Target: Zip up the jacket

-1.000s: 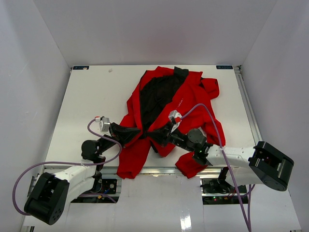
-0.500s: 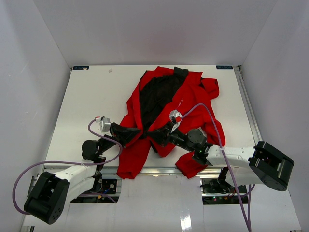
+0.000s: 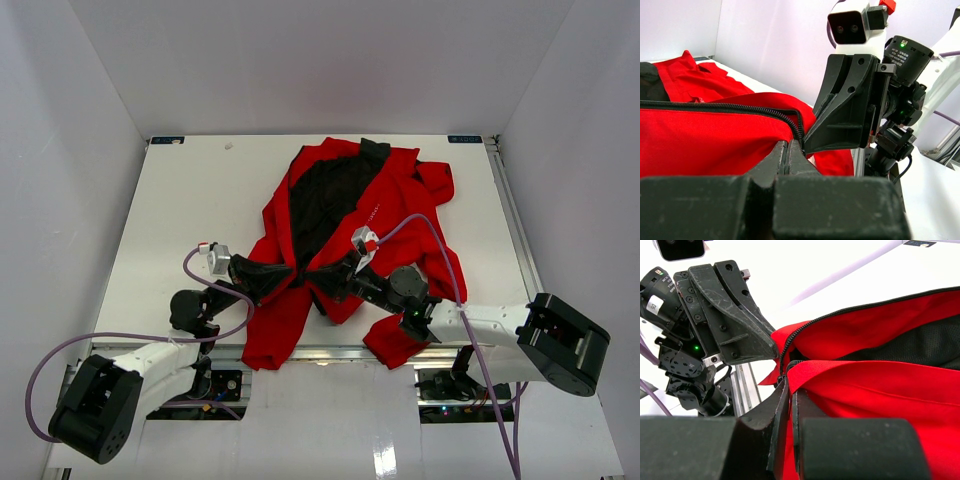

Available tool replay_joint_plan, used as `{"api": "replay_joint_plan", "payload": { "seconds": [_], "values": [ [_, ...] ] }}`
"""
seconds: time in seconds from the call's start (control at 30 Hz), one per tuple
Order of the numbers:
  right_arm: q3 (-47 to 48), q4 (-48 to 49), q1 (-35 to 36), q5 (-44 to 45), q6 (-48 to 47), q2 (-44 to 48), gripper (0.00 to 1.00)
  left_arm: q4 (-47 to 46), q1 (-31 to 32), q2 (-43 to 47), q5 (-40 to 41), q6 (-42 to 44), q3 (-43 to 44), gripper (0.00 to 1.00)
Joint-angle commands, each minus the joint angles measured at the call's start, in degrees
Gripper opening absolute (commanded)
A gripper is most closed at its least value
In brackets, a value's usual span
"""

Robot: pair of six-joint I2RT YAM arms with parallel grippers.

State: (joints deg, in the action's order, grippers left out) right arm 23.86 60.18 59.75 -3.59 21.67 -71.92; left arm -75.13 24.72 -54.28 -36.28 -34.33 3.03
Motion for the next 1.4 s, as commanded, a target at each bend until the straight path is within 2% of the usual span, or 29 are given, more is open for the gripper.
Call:
{"api": "replay_joint_plan", "payload": {
  "seconds": [0.0, 0.47, 1.03, 1.37],
  "values": [
    [1.65, 5.47, 0.18, 1.47, 0.06, 1.87, 0.08, -11.88, 0.68, -0.12, -0.28, 1.11, -6.89, 0.00],
    [1.46, 5.38, 0.20, -0.09, 0.62, 2.15, 0.08, -10.99, 1.03, -0.03, 1.89, 2.32, -6.89, 0.00],
    [2.84, 5.08, 0.17, 3.22, 1.38, 2.52, 0.08, -11.00, 2.06, -0.71, -1.00, 3.82, -6.81, 0.00],
    [5.93, -2.85, 0.15, 3.24, -1.75, 4.37, 0.08, -10.47, 2.17, -1.17, -4.79, 3.79, -6.07, 0.00]
  ]
}}
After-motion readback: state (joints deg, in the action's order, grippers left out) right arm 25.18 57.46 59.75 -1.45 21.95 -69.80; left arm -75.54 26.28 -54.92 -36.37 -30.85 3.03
